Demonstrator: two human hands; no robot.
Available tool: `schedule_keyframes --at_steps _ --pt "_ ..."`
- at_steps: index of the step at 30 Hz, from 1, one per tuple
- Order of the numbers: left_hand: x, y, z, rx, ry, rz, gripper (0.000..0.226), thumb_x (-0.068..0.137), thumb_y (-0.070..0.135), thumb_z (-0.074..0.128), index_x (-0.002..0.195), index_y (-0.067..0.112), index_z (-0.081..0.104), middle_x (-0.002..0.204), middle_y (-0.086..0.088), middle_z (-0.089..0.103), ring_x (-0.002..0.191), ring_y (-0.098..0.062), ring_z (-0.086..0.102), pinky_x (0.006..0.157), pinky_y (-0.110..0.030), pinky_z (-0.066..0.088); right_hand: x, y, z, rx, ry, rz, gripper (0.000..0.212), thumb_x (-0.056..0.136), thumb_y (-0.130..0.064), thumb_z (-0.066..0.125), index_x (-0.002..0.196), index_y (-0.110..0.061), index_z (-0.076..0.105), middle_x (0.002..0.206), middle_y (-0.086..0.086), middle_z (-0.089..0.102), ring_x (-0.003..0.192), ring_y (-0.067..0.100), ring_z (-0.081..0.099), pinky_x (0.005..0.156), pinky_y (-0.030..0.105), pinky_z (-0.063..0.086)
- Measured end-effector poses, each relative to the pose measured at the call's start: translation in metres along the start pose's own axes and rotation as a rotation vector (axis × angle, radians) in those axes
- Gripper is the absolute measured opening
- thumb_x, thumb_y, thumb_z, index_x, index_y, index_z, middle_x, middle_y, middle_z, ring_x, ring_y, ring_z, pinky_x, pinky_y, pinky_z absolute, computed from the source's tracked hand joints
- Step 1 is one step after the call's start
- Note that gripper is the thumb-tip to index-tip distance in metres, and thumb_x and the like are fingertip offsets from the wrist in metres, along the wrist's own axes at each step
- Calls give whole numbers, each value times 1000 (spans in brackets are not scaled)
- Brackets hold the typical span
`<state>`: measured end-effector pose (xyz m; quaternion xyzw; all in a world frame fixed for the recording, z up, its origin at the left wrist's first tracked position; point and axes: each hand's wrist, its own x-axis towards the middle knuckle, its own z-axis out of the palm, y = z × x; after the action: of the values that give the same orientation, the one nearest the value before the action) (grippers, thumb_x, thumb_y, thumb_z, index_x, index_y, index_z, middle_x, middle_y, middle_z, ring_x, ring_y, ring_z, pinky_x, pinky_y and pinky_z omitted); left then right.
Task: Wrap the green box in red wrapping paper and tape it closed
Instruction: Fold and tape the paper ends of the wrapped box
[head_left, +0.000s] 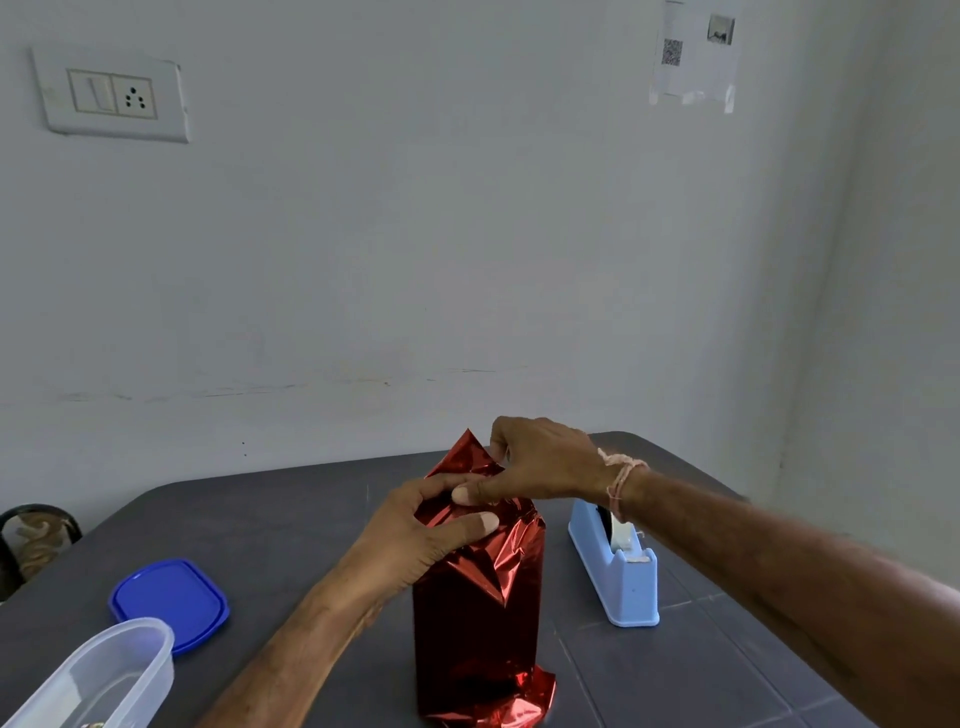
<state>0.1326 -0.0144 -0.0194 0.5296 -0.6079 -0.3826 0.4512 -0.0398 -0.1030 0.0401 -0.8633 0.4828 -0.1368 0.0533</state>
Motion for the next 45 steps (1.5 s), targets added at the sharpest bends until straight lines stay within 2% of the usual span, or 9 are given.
schedule_keyframes --at_steps 4,8,12,19,23,26,30,37,45 --pt "1 -1 -1 -5 -3 14 45 79 34 85 121 38 70 117 14 72 99 11 67 73 -3 49 -11 -1 5 89 46 38 65 71 -80 69 102 -25 53 85 -9 62 80 12 60 69 31 46" --pt "0 0 -5 -43 -33 -4 51 73 44 86 122 39 71 122 7 74 105 -6 73 91 -23 58 -27 5 3 574 173 -23 37 85 -52 75 103 -24 60 97 -4 67 81 9 63 72 28 52" --pt "-6 7 -4 -115 -22 15 36 85 42 75 121 38 73 119 11 74 99 6 70 75 -5 52 -50 21 13 685 320 -131 3 97 -28 68 97 -25 69 96 -11 71 84 7 65 76 24 51" --pt "-16 6 -4 -77 99 72 39 90 63 50 120 49 70 130 14 69 126 -4 59 114 -36 39 -86 38 32 763 241 -318 41 93 -38 68 128 -18 67 124 -10 68 116 9 66 90 27 58" --pt "-32 -10 -6 67 276 248 43 95 69 46 123 43 67 131 31 58 120 15 53 96 -17 41 -90 38 43 728 271 -319 56 85 -44 77 136 -28 63 132 -17 60 125 4 59 99 24 54" --pt "-41 -24 -9 297 337 383 70 73 90 54 123 42 60 134 33 53 128 10 48 101 -19 39 -88 32 54 723 368 -295 52 86 -33 80 135 -30 64 132 -17 55 122 4 60 98 24 55" --pt "-40 -29 -10 464 391 445 51 75 78 65 112 43 67 129 28 55 128 -1 51 101 -20 39 -89 23 65 591 543 -253 50 89 -20 78 136 -32 63 119 -14 52 113 3 58 94 20 54" --pt "-33 -20 -5 347 434 422 27 80 55 71 97 35 76 104 21 68 107 -7 64 96 -27 50 -102 4 67 601 682 -104 43 90 -21 75 112 -48 51 104 -29 62 101 -9 61 77 5 48" --pt "-32 -14 -2 293 432 393 29 77 54 72 98 35 77 100 23 69 106 -2 60 87 -13 40 -93 2 75 616 747 -108 24 91 -19 74 112 -28 70 108 -20 58 100 -1 62 80 10 53"
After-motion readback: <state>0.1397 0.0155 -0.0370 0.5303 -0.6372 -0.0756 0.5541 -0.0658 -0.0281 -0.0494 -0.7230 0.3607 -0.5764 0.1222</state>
